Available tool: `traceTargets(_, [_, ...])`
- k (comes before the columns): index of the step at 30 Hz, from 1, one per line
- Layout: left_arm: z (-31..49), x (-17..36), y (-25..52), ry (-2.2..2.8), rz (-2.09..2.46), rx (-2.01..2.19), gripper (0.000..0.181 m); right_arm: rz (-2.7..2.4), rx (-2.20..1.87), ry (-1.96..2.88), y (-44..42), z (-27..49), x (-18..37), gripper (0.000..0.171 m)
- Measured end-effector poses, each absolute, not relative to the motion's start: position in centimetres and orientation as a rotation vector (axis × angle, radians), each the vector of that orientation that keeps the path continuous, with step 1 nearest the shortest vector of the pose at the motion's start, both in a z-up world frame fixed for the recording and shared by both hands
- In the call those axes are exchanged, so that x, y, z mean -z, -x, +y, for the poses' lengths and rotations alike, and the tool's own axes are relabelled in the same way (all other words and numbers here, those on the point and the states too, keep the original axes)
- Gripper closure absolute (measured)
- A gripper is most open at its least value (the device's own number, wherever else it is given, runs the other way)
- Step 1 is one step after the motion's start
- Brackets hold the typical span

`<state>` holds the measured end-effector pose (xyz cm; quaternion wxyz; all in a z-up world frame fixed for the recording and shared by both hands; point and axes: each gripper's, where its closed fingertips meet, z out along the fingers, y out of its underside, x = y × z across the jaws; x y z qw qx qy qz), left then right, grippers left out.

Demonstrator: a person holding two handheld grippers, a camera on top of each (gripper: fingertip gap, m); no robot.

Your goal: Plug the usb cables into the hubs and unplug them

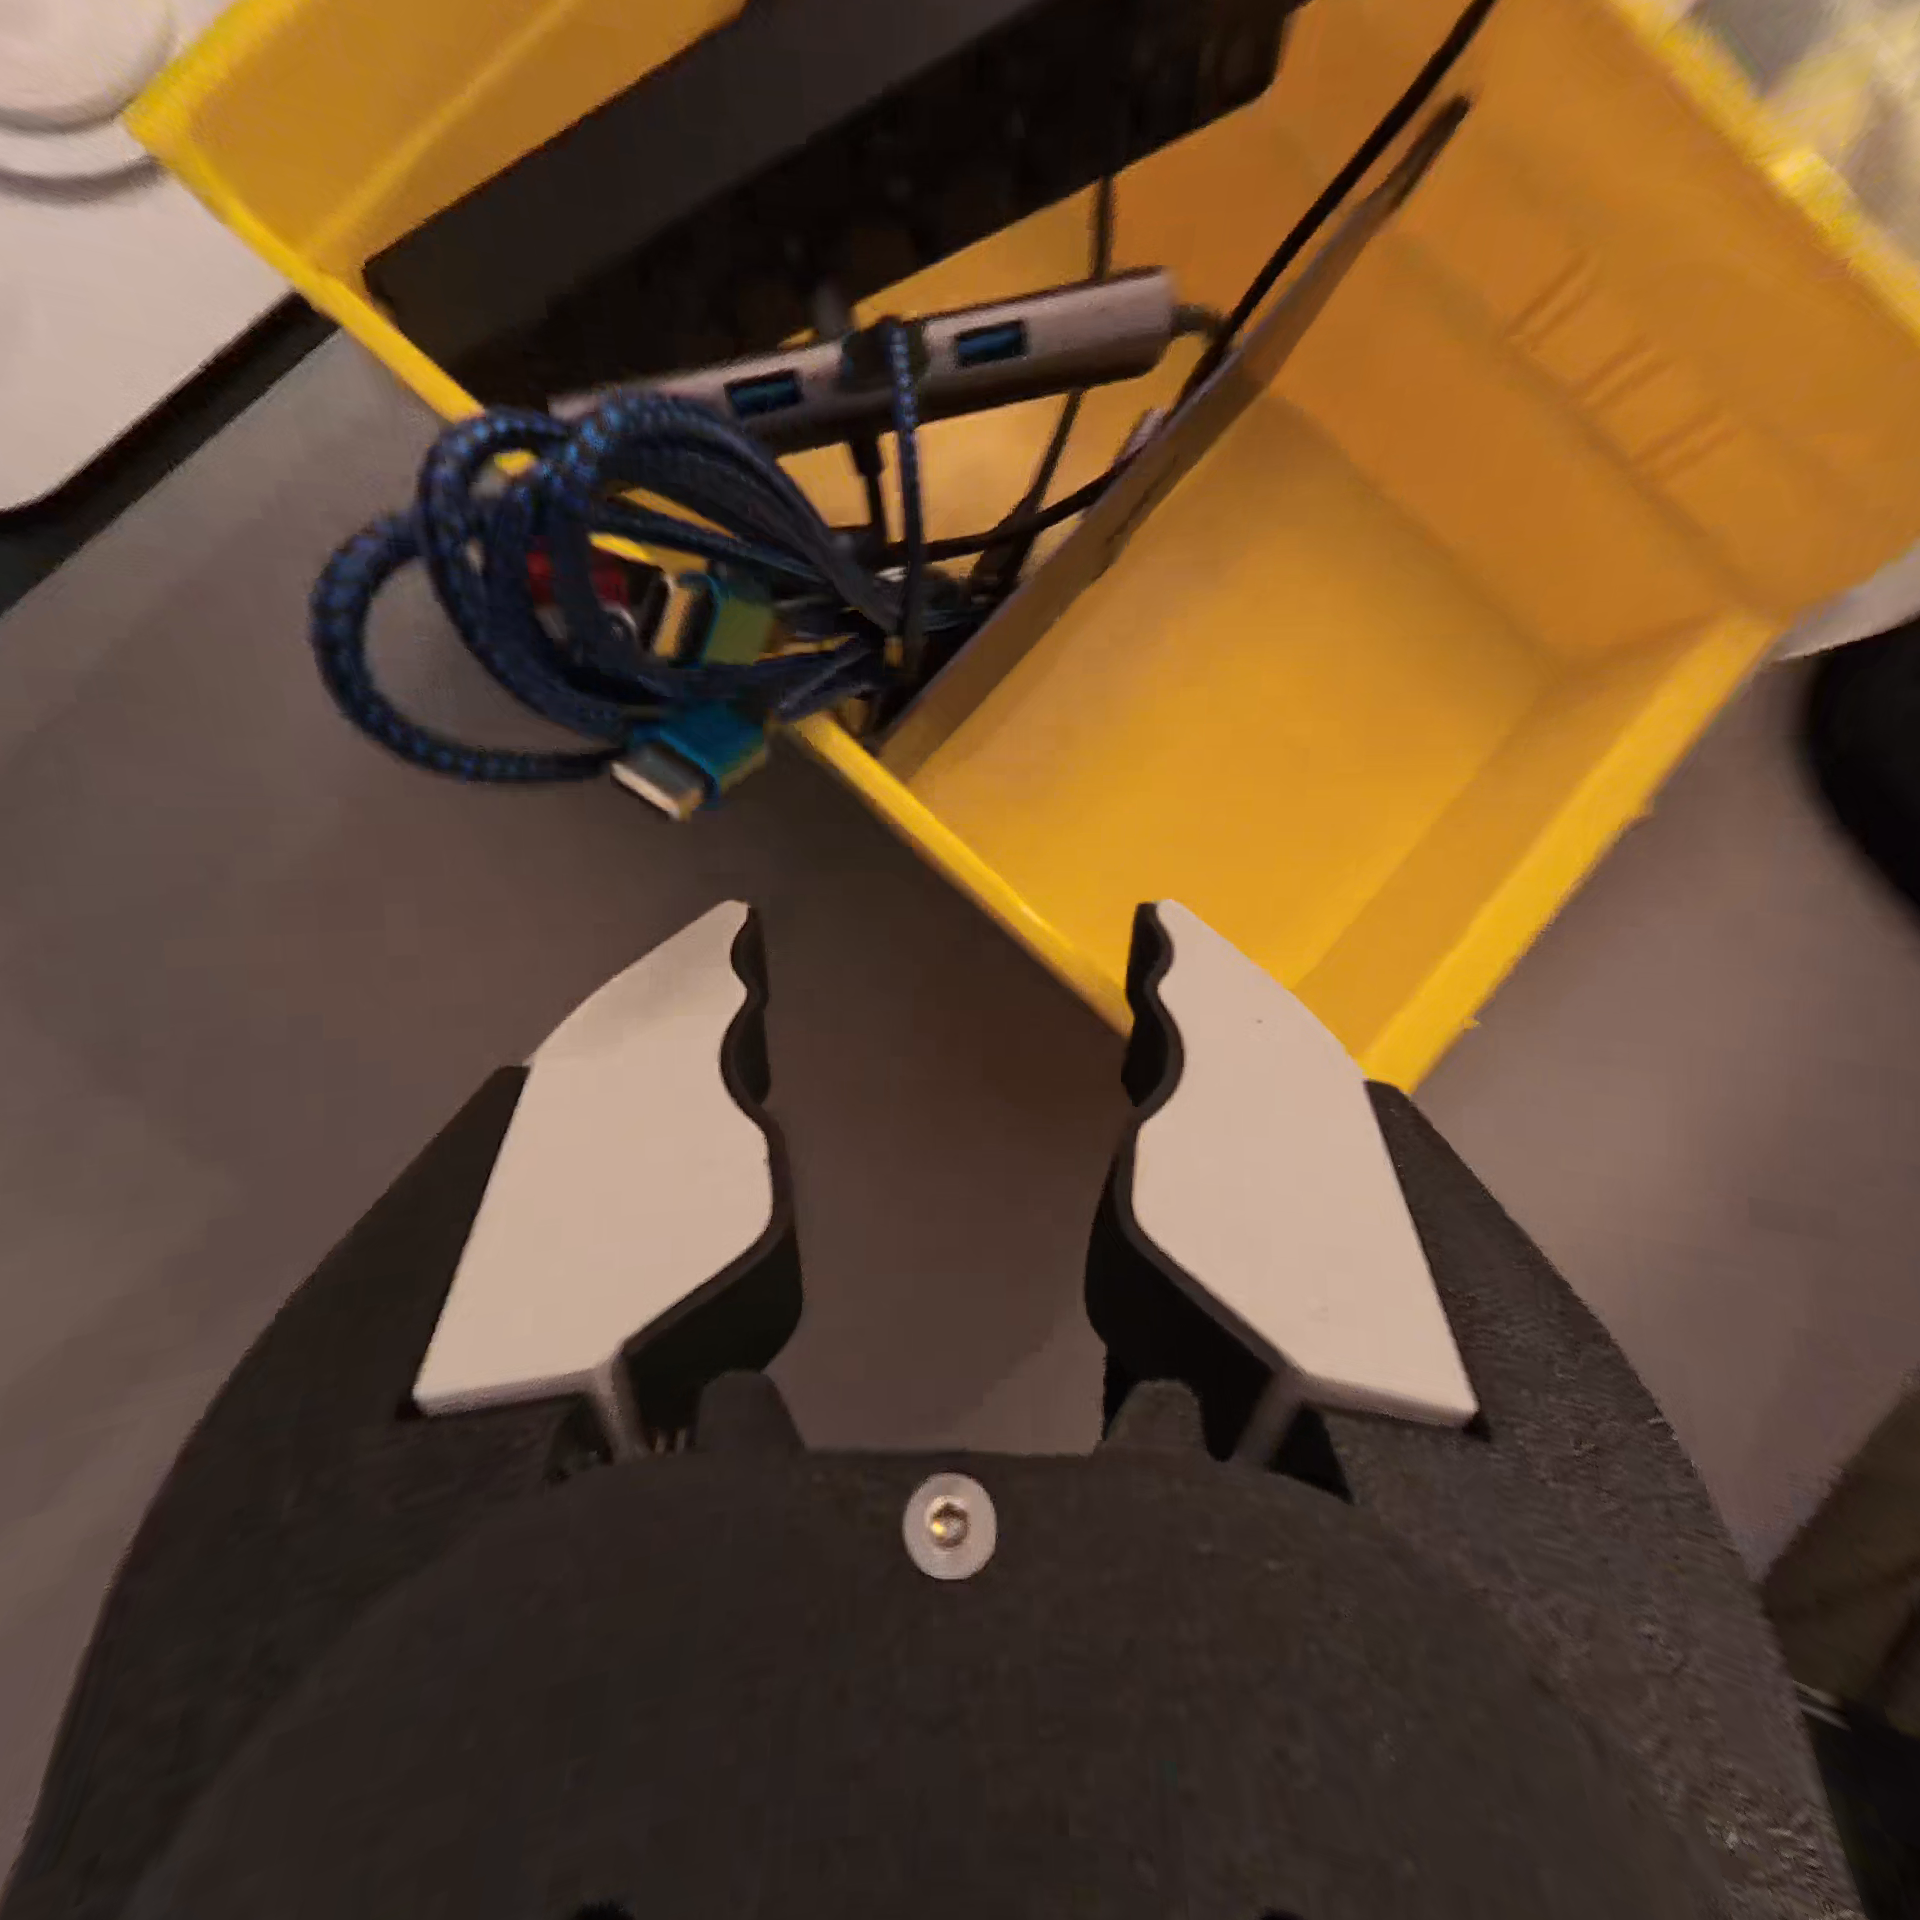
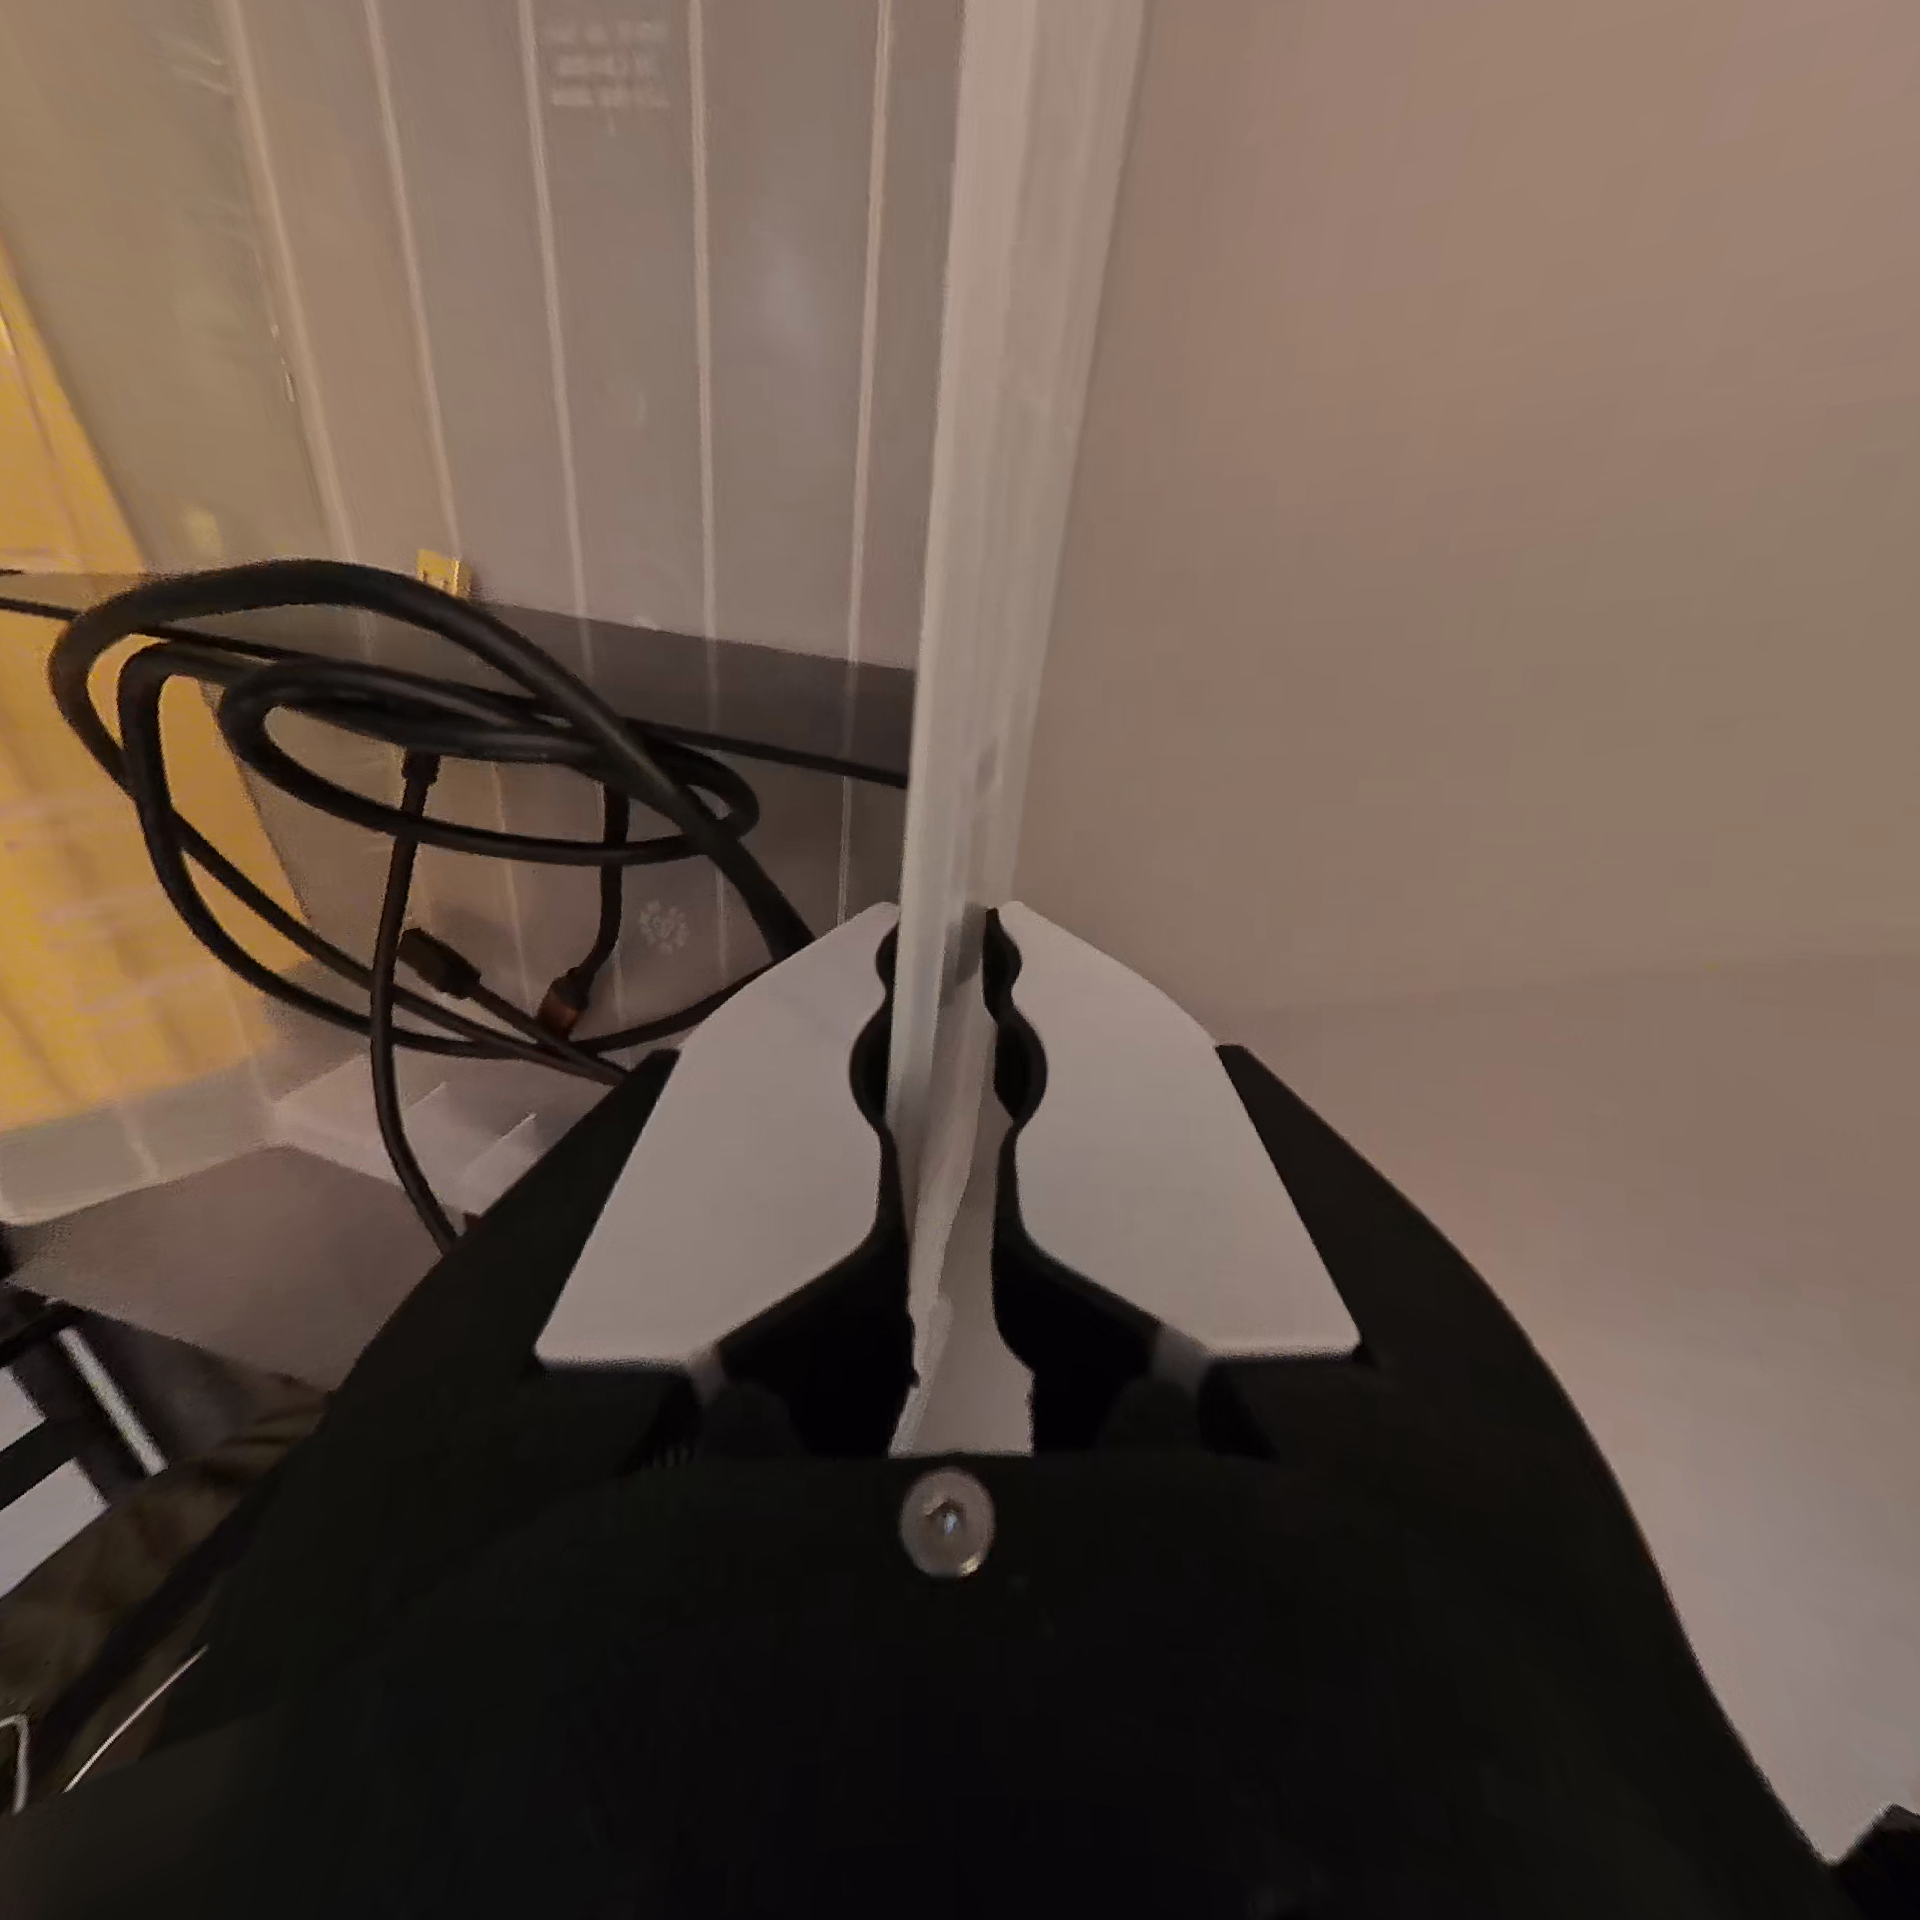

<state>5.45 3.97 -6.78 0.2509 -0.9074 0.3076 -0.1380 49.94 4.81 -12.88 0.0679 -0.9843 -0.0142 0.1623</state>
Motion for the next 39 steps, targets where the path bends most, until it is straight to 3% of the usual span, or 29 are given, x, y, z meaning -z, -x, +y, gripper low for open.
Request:
traceTargets(12, [4.0, 8.8, -5.8, 2.794, 0.716, 0.123, 0.126, -0.138, -0.478, 2.953, -50.1, 5.2, 12.8, 0.158])
traceTargets(17, [4.0, 8.9, -6.6, 2.898, 0.399, 0.337, 0.171, -0.136, -0.499, 2.932, -50.1, 5.7, 12.7, 0.157])
traceTargets(24, [3.8, 9.1, -5.3, 3.017, 0.567, 0.191, 0.173, -0.155, -0.510, 2.920, -50.1, 5.7, 12.7, 0.157])
traceTargets(39, [5.4, 8.9, 7.0, 2.957, 0.244, 0.232, 0.177, -0.168, -0.559, 2.907, -49.8, 5.9, 12.6, 0.155])
